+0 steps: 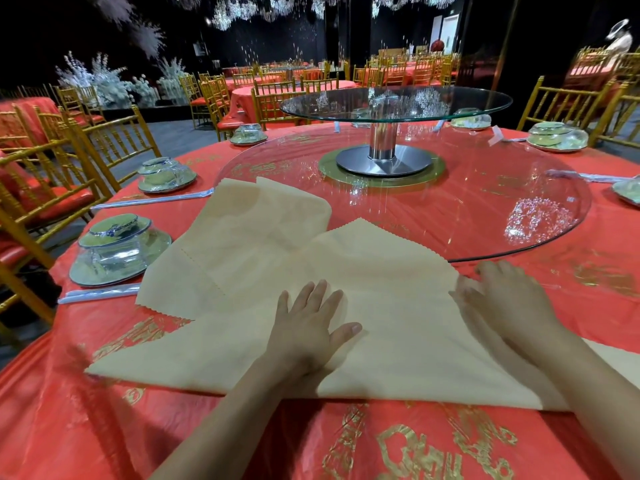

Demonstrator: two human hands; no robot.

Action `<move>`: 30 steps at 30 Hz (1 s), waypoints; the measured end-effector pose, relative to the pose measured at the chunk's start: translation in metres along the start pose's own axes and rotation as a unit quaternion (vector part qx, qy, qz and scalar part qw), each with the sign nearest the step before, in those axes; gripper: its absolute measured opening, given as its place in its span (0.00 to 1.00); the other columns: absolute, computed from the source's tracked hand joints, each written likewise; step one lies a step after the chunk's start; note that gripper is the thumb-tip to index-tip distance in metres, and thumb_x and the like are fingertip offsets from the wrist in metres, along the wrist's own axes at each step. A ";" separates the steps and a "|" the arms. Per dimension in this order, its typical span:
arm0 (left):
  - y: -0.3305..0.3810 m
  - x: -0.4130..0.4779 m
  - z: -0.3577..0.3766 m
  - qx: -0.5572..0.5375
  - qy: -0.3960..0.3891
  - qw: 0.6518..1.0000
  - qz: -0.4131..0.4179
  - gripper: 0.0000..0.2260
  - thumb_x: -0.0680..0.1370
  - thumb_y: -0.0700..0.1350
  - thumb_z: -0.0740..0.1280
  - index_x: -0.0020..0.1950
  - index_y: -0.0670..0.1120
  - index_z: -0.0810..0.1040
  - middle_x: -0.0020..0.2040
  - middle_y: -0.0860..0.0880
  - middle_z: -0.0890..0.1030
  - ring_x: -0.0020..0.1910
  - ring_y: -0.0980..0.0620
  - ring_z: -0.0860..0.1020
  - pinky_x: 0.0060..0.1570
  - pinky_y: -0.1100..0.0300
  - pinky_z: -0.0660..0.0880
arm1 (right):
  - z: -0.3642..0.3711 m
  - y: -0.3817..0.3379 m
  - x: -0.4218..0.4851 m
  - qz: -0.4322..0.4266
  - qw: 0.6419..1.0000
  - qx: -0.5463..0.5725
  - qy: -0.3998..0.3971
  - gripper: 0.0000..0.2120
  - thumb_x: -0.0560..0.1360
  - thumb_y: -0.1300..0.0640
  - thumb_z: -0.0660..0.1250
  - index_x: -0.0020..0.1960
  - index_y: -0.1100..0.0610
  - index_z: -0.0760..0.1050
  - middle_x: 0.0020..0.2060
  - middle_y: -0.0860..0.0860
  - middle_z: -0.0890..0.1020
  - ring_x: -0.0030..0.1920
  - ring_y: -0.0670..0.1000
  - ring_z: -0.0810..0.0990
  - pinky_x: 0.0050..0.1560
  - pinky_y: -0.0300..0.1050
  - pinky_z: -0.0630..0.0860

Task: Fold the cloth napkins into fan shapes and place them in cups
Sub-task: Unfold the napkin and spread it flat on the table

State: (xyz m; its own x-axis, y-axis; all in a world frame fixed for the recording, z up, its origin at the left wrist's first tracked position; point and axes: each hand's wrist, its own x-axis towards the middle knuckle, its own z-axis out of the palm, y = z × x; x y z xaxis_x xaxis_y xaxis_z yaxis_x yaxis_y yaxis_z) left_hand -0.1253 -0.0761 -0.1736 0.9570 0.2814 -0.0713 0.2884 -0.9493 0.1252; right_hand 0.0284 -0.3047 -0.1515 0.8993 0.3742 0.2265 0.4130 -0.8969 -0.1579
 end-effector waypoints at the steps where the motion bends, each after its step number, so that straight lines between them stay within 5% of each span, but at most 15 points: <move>1: 0.000 0.000 0.000 0.000 0.000 1.000 0.001 0.29 0.78 0.64 0.48 0.76 0.55 0.49 0.78 0.52 0.44 0.76 0.53 0.42 0.73 0.46 0.38 | 0.001 -0.008 -0.007 -0.055 0.998 -0.028 0.031 0.16 0.72 0.53 0.67 0.58 0.57 0.73 0.59 0.57 0.76 0.59 0.59 0.73 0.55 0.52 0.68; 3: 0.000 0.001 0.001 0.000 0.000 1.000 0.002 0.29 0.78 0.64 0.48 0.76 0.55 0.49 0.78 0.52 0.44 0.76 0.53 0.42 0.73 0.46 0.39 | 0.007 -0.036 -0.028 -0.171 0.983 -0.013 0.071 0.22 0.71 0.52 0.68 0.63 0.56 0.73 0.65 0.58 0.73 0.65 0.59 0.73 0.62 0.52 0.69; 5: 0.000 0.001 0.001 0.008 0.002 1.000 -0.002 0.29 0.78 0.64 0.48 0.76 0.55 0.49 0.78 0.52 0.44 0.76 0.53 0.42 0.73 0.46 0.39 | 0.011 -0.063 -0.050 -0.254 0.967 0.004 0.022 0.27 0.77 0.39 0.53 0.66 0.55 0.71 0.68 0.57 0.70 0.67 0.57 0.71 0.64 0.51 0.68; 7: 0.000 0.001 0.002 0.008 0.012 1.000 -0.002 0.29 0.78 0.64 0.48 0.77 0.55 0.48 0.78 0.52 0.44 0.76 0.53 0.43 0.73 0.46 0.39 | 0.015 -0.077 -0.062 -0.278 0.957 0.025 -0.083 0.46 0.68 0.29 0.27 0.74 0.53 0.57 0.75 0.53 0.53 0.75 0.52 0.53 0.71 0.44 0.51; 9: 0.000 0.001 0.003 0.002 0.007 1.000 -0.001 0.29 0.78 0.64 0.48 0.77 0.55 0.48 0.78 0.51 0.44 0.76 0.53 0.42 0.72 0.46 0.39 | 0.019 -0.075 -0.067 -0.256 0.953 0.035 -0.157 0.54 0.57 0.28 0.18 0.76 0.52 0.42 0.74 0.48 0.38 0.72 0.44 0.34 0.70 0.40 0.36; 12: 0.000 0.000 0.001 -0.019 0.011 1.000 0.006 0.30 0.78 0.64 0.49 0.77 0.54 0.48 0.78 0.51 0.44 0.76 0.53 0.43 0.72 0.46 0.39 | 0.023 -0.071 -0.068 -0.256 0.950 0.016 -0.177 0.55 0.55 0.27 0.16 0.75 0.53 0.36 0.69 0.46 0.31 0.68 0.42 0.28 0.69 0.41 0.31; 16: 0.003 -0.010 -0.008 -0.096 0.059 0.993 0.026 0.37 0.71 0.69 0.44 0.76 0.53 0.50 0.78 0.51 0.49 0.76 0.55 0.46 0.73 0.45 0.42 | 0.022 -0.074 -0.069 -0.253 0.949 0.007 -0.188 0.54 0.55 0.28 0.16 0.75 0.53 0.35 0.73 0.48 0.34 0.68 0.42 0.28 0.69 0.41 0.31; 20: 0.018 -0.033 0.000 -0.015 0.102 0.988 0.115 0.31 0.78 0.64 0.41 0.64 0.51 0.75 0.67 0.48 0.74 0.66 0.51 0.73 0.59 0.40 0.72 | 0.020 -0.075 -0.070 -0.246 0.951 0.009 -0.187 0.55 0.54 0.27 0.15 0.75 0.52 0.36 0.73 0.47 0.34 0.68 0.42 0.28 0.70 0.41 0.31; 23: 0.018 -0.038 0.013 -0.008 0.020 0.990 0.136 0.41 0.70 0.67 0.31 0.73 0.51 0.63 0.76 0.48 0.60 0.75 0.49 0.57 0.71 0.40 0.51 | 0.017 -0.076 -0.070 -0.234 0.954 0.028 -0.186 0.56 0.55 0.27 0.16 0.76 0.53 0.38 0.74 0.49 0.36 0.69 0.42 0.30 0.70 0.40 0.33; 26: 0.017 -0.040 0.014 0.012 0.031 0.991 0.131 0.36 0.76 0.63 0.33 0.69 0.49 0.69 0.71 0.46 0.70 0.70 0.47 0.68 0.65 0.38 0.64 | 0.006 -0.084 -0.080 -0.259 0.958 0.019 -0.124 0.43 0.72 0.35 0.27 0.74 0.58 0.55 0.75 0.54 0.54 0.74 0.48 0.48 0.72 0.37 0.46; 28: 0.015 -0.038 0.017 0.021 0.033 0.993 0.110 0.32 0.79 0.60 0.36 0.67 0.48 0.71 0.66 0.46 0.75 0.64 0.47 0.75 0.58 0.40 0.71 | 0.008 -0.089 -0.091 -0.281 0.952 0.063 -0.106 0.39 0.72 0.38 0.28 0.76 0.57 0.48 0.74 0.48 0.46 0.75 0.47 0.43 0.71 0.37 0.41; 30: 0.016 -0.039 0.019 0.029 0.063 0.990 0.121 0.28 0.80 0.58 0.40 0.64 0.48 0.74 0.61 0.47 0.79 0.60 0.48 0.78 0.52 0.43 0.76 | 0.010 -0.089 -0.101 -0.270 0.942 0.099 -0.169 0.40 0.67 0.36 0.26 0.75 0.53 0.36 0.71 0.42 0.35 0.73 0.42 0.33 0.69 0.34 0.32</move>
State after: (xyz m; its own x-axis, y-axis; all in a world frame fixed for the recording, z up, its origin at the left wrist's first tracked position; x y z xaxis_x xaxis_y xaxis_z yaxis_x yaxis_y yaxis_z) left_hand -0.1587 -0.1049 -0.1877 0.9954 0.0554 0.0775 0.0503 -0.9965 0.0665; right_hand -0.0977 -0.2608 -0.1696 0.5299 0.8480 0.0111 0.8128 -0.5041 -0.2920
